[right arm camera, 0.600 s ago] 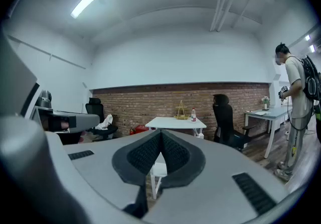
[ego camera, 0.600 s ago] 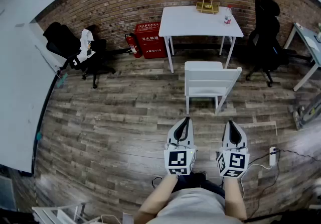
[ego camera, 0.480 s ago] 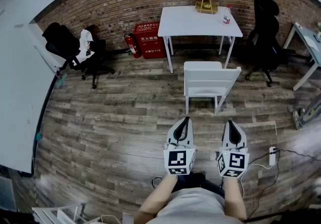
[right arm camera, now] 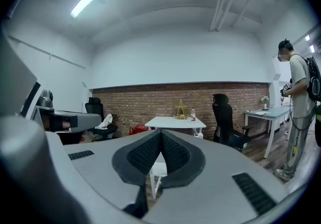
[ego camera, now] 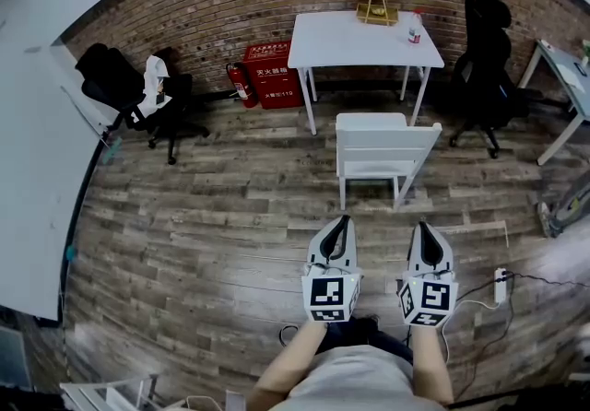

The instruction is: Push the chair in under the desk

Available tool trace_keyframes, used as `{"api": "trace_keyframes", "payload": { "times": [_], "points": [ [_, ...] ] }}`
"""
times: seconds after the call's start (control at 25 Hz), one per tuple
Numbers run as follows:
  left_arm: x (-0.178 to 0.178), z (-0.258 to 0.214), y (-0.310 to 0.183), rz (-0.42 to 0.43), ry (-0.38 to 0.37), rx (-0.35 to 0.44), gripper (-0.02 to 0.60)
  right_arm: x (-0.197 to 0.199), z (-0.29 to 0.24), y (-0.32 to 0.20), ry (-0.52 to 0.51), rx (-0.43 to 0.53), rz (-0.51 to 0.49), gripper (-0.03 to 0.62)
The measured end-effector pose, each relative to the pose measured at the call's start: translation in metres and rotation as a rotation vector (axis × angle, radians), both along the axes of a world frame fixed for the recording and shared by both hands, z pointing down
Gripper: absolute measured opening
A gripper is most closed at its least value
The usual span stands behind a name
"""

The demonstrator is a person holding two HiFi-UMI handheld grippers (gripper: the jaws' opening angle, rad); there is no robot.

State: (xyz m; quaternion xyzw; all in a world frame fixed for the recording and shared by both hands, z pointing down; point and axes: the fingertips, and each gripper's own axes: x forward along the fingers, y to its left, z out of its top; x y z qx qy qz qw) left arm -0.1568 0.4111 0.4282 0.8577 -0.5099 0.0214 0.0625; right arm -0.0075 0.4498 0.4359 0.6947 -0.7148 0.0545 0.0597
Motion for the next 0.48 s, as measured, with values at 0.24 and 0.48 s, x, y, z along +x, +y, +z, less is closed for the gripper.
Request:
{"api": "trace_keyframes", "payload": {
  "times": [0.24, 0.48],
  "points": [
    [0.000, 0.000, -0.004, 0.007, 0.010, -0.005, 0.015, 0.002, -0.001, -0.004, -0.014, 0.011, 0.007, 0.017],
    [-0.007, 0.005, -0.014, 0.010, 0.003, -0.010, 0.015, 0.002, 0.004, -0.013, -0.034, 0.005, 0.030, 0.017]
  ]
}}
